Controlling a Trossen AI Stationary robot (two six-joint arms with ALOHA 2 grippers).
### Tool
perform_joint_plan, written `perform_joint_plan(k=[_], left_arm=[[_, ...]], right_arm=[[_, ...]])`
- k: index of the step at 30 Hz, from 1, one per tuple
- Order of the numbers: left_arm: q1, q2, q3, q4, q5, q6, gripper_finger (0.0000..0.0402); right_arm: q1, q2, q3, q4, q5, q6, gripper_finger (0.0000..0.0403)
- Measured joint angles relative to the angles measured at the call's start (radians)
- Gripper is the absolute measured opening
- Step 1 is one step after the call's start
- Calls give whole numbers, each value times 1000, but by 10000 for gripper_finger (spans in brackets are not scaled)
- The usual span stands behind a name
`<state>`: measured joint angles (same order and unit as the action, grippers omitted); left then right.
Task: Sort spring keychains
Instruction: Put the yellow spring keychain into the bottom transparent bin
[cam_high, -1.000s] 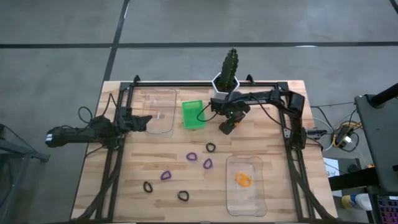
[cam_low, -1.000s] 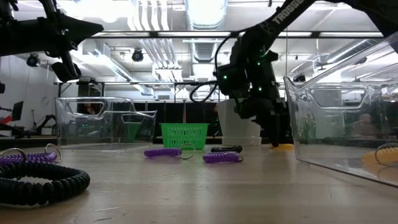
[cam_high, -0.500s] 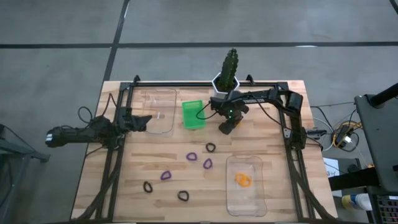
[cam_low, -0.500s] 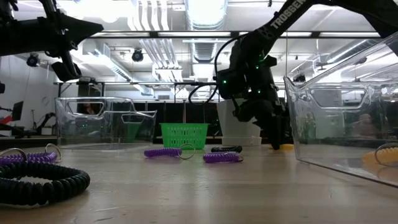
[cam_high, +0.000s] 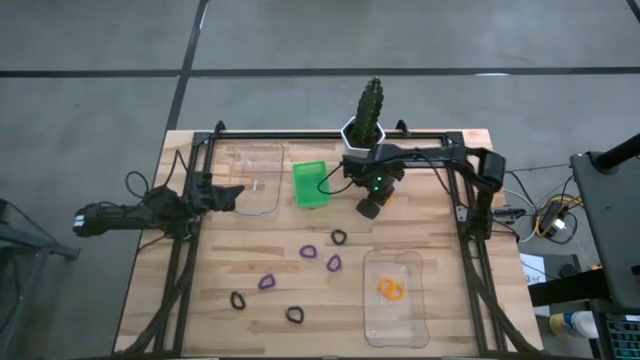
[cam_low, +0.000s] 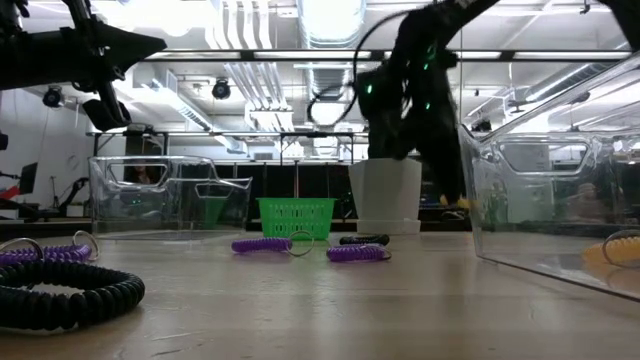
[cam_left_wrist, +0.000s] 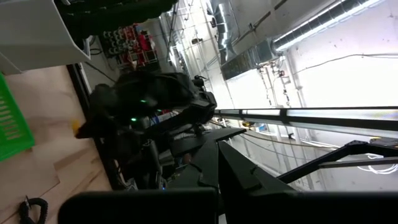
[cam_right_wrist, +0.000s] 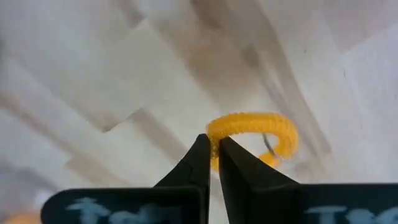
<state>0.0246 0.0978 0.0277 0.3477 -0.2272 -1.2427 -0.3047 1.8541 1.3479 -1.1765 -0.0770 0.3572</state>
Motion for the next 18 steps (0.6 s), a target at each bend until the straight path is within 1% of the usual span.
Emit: perform_joint_plan(k=[5, 12, 16, 18], left_arm=[[0, 0, 0, 0, 0, 0, 2], [0, 0, 0, -9, 0, 1, 2], [0, 0, 0, -17, 0, 4, 2], [0, 0, 0, -16, 0, 8, 2]], right_arm=[[64, -144, 0, -25, -45, 103, 13], [207, -330, 0, -22, -76, 299, 13], [308, -398, 0, -16, -111, 424, 13], [366, -423, 0, -2, -116, 452, 13]])
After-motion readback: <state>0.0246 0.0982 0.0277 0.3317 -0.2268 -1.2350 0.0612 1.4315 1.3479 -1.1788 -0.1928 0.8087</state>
